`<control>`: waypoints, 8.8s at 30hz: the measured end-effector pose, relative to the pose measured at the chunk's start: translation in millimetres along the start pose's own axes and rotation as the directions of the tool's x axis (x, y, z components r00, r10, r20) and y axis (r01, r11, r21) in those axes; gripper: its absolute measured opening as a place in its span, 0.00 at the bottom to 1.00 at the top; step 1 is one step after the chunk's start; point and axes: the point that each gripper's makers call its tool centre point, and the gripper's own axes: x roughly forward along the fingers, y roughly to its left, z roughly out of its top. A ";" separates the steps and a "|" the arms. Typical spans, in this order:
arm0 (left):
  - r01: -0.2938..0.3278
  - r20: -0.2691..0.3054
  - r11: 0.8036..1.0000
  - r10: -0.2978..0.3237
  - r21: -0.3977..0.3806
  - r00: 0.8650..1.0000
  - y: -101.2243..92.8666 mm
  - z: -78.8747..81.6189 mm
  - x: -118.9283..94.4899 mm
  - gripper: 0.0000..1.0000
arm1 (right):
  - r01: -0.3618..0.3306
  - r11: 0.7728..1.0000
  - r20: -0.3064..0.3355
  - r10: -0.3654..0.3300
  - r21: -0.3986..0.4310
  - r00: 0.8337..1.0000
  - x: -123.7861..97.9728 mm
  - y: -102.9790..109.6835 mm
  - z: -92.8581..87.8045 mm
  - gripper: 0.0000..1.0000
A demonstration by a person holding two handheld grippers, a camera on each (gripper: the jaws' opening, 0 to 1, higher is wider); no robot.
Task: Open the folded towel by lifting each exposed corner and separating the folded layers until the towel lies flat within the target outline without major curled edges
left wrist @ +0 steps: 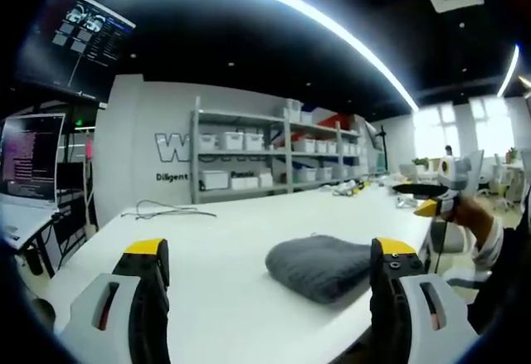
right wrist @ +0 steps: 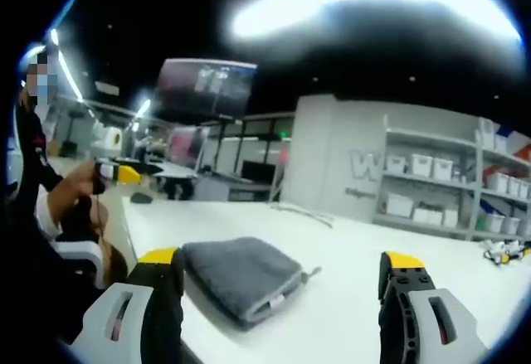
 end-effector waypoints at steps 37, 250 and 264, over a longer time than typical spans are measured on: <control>0.023 0.061 0.999 -0.021 -0.032 0.998 -4.6 13.2 -2.4 0.98 | 0.017 1.000 -0.006 -0.017 0.008 1.000 0.5 -4.5 -5.0 0.96; 0.158 -0.119 0.984 -0.148 0.084 0.982 -72.9 -39.3 42.1 0.94 | 0.014 1.000 -0.041 -0.014 0.002 0.999 -11.5 -11.8 -5.8 1.00; 0.178 -0.123 0.980 -0.166 0.094 0.979 -76.2 -36.5 44.8 0.94 | 0.011 1.000 -0.041 -0.012 -0.016 0.999 -8.0 -7.5 -6.7 1.00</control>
